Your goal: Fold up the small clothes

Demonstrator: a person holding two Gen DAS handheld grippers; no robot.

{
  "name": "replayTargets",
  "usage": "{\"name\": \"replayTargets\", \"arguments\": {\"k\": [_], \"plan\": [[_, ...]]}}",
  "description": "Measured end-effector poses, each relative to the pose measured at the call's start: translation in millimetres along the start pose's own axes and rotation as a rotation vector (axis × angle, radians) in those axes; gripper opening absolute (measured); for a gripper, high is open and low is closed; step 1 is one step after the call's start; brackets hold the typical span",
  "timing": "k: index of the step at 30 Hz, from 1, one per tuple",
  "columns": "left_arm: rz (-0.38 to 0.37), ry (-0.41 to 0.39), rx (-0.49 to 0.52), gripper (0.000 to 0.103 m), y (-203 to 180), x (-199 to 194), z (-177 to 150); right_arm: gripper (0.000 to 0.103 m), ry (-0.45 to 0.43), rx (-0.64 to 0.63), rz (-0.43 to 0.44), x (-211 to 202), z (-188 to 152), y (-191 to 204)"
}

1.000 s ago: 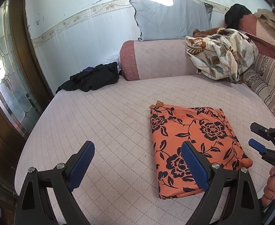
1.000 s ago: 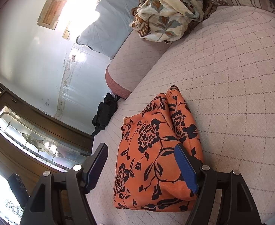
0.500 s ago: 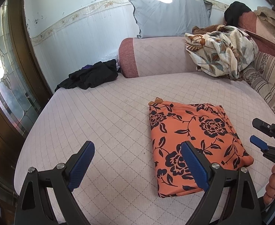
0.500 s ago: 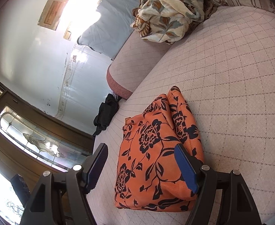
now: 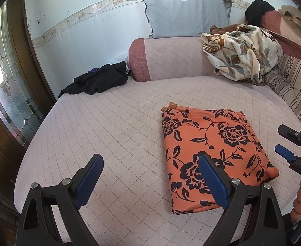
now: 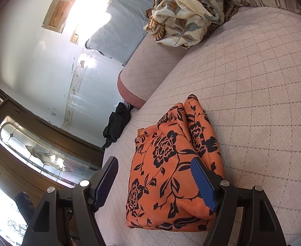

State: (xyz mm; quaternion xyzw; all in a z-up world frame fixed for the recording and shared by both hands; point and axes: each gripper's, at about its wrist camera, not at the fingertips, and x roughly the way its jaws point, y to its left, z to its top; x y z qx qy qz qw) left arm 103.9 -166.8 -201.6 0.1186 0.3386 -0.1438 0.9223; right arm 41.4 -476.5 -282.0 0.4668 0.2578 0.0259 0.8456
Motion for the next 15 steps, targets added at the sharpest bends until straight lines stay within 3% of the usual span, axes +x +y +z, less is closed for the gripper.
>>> {"name": "replayTargets", "arguments": {"k": [15], "plan": [[-0.061,0.055,-0.006,0.094,0.4,39.2,-3.1,0.076,0.011,-0.011,-0.032,4.6,0.7,-2.0]]}}
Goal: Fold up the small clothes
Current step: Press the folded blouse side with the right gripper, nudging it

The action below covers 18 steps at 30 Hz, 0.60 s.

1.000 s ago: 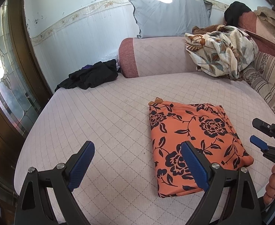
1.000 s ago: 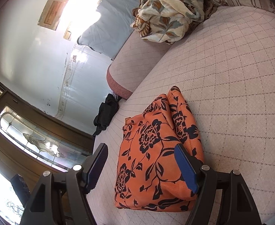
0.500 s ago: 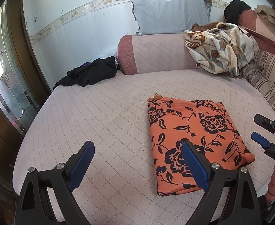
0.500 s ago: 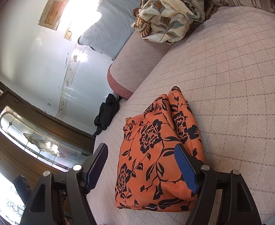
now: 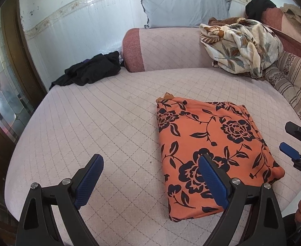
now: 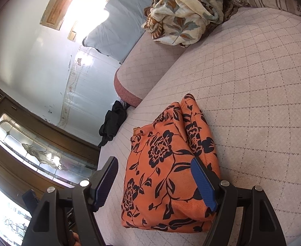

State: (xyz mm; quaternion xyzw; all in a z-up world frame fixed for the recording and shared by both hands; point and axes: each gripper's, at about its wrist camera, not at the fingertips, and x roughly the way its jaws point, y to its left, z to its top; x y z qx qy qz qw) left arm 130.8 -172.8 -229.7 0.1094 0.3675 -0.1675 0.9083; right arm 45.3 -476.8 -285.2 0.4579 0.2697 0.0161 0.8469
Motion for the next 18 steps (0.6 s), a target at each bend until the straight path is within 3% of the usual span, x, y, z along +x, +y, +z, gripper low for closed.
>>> {"name": "replayTargets", "arguments": {"k": [12,18], "plan": [[-0.190,0.118,-0.006,0.094,11.1,75.9,6.6,0.076,0.011,0.015,-0.107,15.8,20.6,-13.5],[-0.306,0.170,0.041,0.094,11.7,95.9,-0.2,0.076,0.046,0.005,-0.162,34.0,32.8,-19.7]]}}
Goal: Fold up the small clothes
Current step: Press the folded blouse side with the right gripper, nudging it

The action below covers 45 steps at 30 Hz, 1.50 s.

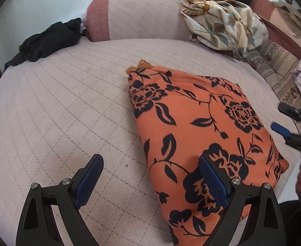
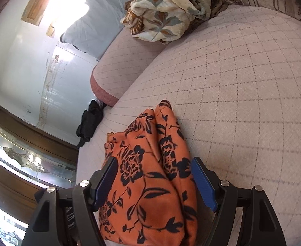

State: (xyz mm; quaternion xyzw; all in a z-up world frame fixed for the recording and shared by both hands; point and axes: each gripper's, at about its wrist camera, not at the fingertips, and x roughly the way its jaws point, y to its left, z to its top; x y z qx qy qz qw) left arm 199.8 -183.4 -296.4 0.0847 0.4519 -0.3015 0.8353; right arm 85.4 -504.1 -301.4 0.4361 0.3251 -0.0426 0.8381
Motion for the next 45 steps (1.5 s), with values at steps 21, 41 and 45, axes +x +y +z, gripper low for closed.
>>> {"name": "replayTargets", "arguments": {"k": [21,41,45], "plan": [[-0.063,-0.035,-0.012,0.094,-0.5,15.2,13.6,0.076,0.201,-0.021,-0.038,46.9,3.3,-14.1],[-0.061,-0.017,-0.019,0.094,-0.7,21.1,10.0,0.076,0.247,0.016,0.000,56.1,-2.6,-15.8],[-0.077,-0.004,-0.030,0.094,-1.4,23.8,9.0,0.077,0.275,-0.008,0.008,63.4,-8.3,-5.8]]}}
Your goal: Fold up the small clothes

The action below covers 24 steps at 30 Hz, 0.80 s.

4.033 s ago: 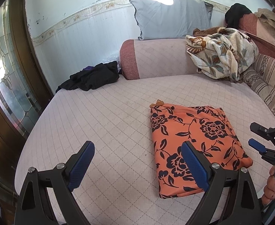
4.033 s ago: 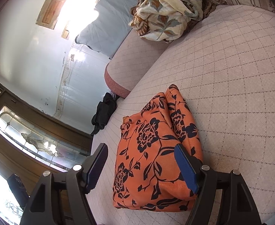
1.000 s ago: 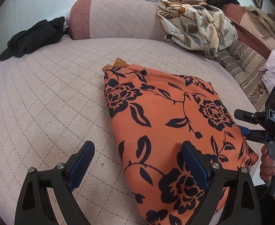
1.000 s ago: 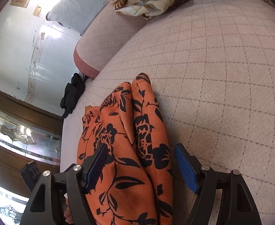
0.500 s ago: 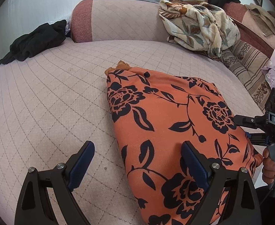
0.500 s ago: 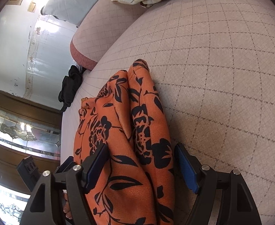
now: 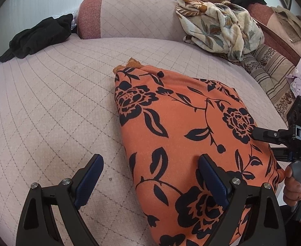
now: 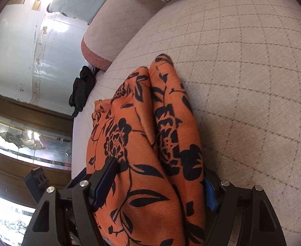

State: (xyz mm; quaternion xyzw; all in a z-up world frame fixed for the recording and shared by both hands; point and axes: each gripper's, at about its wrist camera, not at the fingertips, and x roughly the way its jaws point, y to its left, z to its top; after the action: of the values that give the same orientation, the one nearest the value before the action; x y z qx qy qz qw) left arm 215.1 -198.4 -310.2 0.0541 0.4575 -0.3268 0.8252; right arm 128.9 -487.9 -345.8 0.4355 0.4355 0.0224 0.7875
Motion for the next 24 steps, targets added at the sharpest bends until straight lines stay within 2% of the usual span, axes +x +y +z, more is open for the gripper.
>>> {"name": "replayTargets", "arguments": {"k": [7,24], "plan": [[-0.007,0.007,0.002,0.094,-3.2,0.0,-1.2,0.077,0.015,-0.037,-0.023,14.1,-6.7,18.5],[-0.029,0.016,0.006,0.094,-10.9,3.1,-2.1,0.077,0.009,-0.054,-0.045,22.9,-11.3,26.3]]}}
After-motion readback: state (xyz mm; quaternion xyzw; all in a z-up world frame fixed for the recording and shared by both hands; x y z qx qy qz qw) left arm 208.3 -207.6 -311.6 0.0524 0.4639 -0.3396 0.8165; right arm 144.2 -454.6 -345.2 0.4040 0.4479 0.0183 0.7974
